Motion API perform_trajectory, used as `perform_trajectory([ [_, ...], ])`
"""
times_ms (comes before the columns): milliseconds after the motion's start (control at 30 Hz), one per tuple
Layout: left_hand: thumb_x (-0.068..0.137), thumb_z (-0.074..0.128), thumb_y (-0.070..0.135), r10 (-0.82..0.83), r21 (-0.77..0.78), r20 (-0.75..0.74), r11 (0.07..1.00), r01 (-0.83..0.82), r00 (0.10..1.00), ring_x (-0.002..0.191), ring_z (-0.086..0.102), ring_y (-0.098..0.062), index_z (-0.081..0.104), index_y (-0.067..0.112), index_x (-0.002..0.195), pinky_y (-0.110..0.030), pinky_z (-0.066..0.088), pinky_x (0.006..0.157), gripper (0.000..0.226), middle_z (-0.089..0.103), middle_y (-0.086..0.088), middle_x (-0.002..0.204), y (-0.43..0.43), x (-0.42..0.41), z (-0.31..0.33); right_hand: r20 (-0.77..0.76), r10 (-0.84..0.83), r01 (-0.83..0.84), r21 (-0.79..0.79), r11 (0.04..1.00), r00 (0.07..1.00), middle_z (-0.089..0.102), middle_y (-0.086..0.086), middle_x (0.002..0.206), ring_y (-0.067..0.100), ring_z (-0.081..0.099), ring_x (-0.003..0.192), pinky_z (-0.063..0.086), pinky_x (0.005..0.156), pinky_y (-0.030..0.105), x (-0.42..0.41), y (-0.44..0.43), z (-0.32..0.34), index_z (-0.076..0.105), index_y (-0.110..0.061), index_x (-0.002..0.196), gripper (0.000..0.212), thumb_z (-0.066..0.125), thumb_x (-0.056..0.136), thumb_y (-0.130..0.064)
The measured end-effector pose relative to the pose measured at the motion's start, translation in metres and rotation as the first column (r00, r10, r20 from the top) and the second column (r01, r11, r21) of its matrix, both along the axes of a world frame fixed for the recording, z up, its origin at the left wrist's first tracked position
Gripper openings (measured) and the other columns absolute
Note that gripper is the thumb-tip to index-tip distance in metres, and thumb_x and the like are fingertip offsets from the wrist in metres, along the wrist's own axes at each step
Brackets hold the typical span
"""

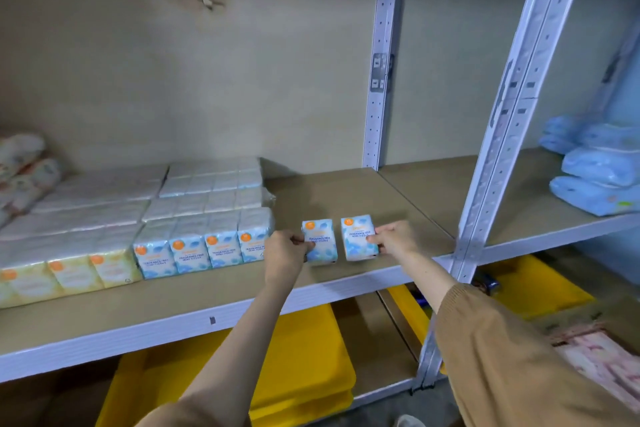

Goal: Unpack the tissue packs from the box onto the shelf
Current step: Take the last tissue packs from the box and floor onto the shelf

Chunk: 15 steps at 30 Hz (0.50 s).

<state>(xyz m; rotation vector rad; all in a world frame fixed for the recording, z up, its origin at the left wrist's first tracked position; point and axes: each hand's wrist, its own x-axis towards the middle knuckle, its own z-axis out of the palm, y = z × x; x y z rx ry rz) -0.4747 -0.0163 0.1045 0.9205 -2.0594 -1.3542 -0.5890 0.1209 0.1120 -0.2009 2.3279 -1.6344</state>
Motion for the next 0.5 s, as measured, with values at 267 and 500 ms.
perform_trajectory([
  [267,0.085,0.062,0.01,-0.041,-0.252,0.24,0.962,0.102,0.97,0.077,0.053,-0.026,0.057,0.008,0.08,-0.03,0.039,0.066,0.008,0.058,-0.014,0.081,-0.023,-0.013,-0.008,-0.21,0.14,-0.092,0.223,0.97,0.968,0.066,0.022,0.115,0.03,0.063,0.103,0.047,0.09,0.033,-0.011,-0.02,-0.013,0.064,0.006,0.11,0.035,0.071,0.079,-0.008],
  [500,0.092,0.053,0.018,-0.246,-0.528,0.512,0.666,0.527,0.823,0.128,0.044,-0.024,0.046,0.01,0.134,-0.03,0.036,0.102,0.044,0.045,-0.008,0.14,-0.016,-0.012,-0.013,-0.285,0.64,-0.293,0.708,0.643,0.714,0.051,0.007,0.133,0.021,0.047,0.123,0.037,0.1,0.027,-0.006,-0.02,-0.009,0.056,-0.008,0.128,0.046,0.066,0.083,-0.015],
])
